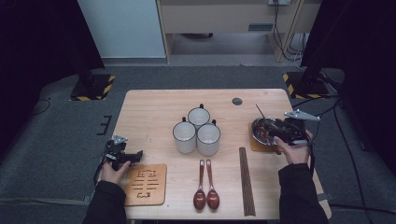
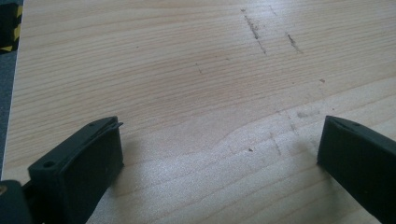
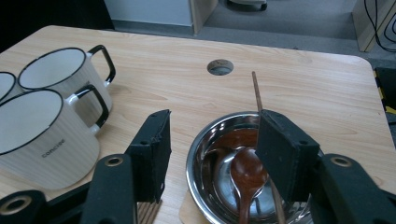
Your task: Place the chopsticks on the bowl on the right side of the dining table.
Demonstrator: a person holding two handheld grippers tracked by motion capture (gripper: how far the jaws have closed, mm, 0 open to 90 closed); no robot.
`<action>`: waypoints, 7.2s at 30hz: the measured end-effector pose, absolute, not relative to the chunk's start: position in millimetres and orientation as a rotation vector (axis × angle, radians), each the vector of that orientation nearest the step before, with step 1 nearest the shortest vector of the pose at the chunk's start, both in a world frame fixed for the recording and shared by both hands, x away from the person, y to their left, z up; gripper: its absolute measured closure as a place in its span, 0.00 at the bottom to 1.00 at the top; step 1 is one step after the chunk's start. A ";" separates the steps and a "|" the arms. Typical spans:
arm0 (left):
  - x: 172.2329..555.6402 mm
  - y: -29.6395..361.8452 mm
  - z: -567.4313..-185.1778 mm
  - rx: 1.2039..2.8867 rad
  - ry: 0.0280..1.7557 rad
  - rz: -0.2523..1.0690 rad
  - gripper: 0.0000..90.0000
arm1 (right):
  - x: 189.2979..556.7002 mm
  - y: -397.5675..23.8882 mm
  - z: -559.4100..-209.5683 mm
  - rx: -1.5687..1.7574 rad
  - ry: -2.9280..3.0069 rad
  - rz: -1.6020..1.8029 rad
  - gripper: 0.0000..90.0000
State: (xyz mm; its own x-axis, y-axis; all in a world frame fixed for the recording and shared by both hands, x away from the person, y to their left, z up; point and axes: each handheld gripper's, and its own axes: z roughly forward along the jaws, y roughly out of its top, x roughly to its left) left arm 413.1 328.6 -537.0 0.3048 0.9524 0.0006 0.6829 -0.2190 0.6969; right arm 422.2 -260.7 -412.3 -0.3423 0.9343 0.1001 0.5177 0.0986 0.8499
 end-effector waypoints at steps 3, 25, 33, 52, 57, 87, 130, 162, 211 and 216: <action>413.1 328.6 -537.0 1.983 1.447 0.588 0.00 | 418.5 -256.7 -411.4 1.413 1.908 1.165 0.48; 413.1 328.6 -537.0 1.983 1.447 0.588 0.00 | 389.5 -219.3 -418.2 1.347 1.993 1.131 0.42; 413.1 328.6 -537.0 1.983 1.447 0.588 0.00 | 376.2 -213.3 -426.8 1.351 2.001 1.133 0.45; 413.1 328.6 -537.0 1.983 1.447 0.588 0.00 | 348.8 -211.6 -461.0 1.384 2.080 1.061 0.49; 413.1 328.6 -537.0 1.983 1.447 0.588 0.00 | 344.8 -212.2 -471.0 1.391 2.105 1.033 0.51; 413.1 328.6 -537.0 1.983 1.447 0.588 0.00 | 336.2 -199.6 -504.6 1.432 2.211 0.895 0.66; 413.1 328.7 -537.0 1.983 1.447 0.588 0.00 | 341.5 -197.7 -516.2 1.455 2.287 0.846 0.84; 413.3 328.7 -537.0 1.983 1.447 0.587 0.00 | 345.5 -213.0 -515.8 1.475 2.262 0.802 0.94; 413.3 328.7 -537.0 1.983 1.447 0.587 0.00 | 316.4 -251.3 -511.6 1.536 2.209 0.844 0.86; 413.3 328.7 -537.0 1.983 1.447 0.587 0.00 | 316.3 -250.1 -513.2 1.537 2.223 0.831 0.88</action>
